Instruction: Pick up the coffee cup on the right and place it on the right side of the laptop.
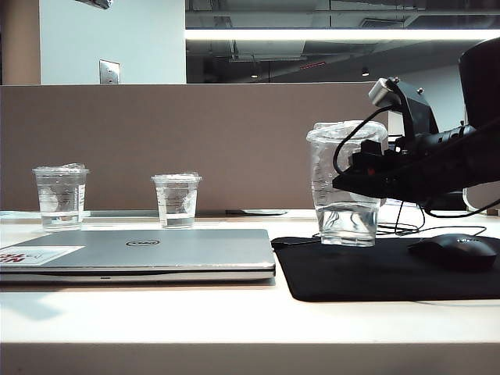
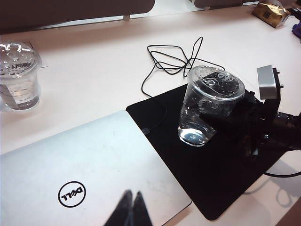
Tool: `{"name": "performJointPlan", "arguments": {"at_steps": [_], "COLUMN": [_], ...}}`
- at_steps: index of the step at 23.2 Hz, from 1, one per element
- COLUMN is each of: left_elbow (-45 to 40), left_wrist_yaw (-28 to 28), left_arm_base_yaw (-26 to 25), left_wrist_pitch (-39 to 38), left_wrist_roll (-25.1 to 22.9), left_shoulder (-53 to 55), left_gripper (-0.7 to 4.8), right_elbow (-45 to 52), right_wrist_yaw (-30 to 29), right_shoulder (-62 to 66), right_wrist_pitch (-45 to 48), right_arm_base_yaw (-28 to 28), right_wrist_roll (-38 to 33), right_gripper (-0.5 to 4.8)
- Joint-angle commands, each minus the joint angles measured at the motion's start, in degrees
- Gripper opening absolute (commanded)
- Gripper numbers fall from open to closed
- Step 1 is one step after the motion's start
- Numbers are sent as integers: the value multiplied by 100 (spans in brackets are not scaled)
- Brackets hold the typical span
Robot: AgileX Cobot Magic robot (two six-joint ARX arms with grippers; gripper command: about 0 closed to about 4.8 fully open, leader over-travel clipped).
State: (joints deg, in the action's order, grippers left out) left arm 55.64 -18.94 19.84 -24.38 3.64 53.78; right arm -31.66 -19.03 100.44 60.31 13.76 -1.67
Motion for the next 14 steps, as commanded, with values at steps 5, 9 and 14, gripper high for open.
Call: {"name": "performJointPlan", "arguments": {"at_steps": [5, 9, 14], "left_elbow": [24, 24, 24], "left_wrist_yaw": [-35, -35, -35], "left_arm_base_yaw": [-9, -9, -9], "left_wrist_pitch": [42, 42, 44], "left_wrist_roll": [-22, -22, -22], "left_shoulder": [-11, -11, -11], "left_gripper": [-5, -5, -5], "right_elbow": [-33, -28, -31], "right_wrist_yaw": [-15, -11, 11], "right_shoulder": [195, 225, 225], "right_wrist_pitch": [295, 142, -328], "right_arm_base_yaw": [15, 15, 13], "right_wrist_roll": [20, 17, 22], "right_gripper": [202, 203, 202]}}
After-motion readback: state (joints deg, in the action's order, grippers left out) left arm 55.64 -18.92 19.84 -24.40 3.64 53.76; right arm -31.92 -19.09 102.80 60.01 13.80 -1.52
